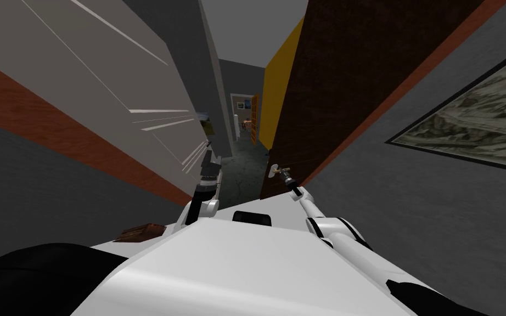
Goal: Push the door open
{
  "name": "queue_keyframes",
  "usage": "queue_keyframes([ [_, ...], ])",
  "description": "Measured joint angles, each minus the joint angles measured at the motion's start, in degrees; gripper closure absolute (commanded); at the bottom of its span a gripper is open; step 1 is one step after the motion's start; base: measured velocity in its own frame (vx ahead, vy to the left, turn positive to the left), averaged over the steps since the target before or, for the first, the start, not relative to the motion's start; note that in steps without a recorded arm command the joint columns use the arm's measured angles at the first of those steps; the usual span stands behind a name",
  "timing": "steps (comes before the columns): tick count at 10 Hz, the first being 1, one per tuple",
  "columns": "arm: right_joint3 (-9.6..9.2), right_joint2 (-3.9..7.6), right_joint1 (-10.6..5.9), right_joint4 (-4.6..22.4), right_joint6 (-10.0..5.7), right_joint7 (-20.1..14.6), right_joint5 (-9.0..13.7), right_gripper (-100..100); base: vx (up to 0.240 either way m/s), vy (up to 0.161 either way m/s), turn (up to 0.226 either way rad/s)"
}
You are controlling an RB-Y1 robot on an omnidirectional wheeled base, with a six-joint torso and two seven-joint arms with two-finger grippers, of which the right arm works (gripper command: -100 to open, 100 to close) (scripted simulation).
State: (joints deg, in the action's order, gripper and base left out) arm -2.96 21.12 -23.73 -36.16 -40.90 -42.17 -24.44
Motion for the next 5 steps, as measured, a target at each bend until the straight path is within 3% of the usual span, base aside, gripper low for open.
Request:
queue_keyframes([
  [3, -0.02, -0.02, -0.07, 0.0, 0.08, 0.0, 0.0, 100, 0.0, 0.0, 0.0],
  [5, 0.16, -0.31, 0.14, 0.4, 0.16, 0.4, 0.2, 100, 0.131, 0.053, -0.025],
])
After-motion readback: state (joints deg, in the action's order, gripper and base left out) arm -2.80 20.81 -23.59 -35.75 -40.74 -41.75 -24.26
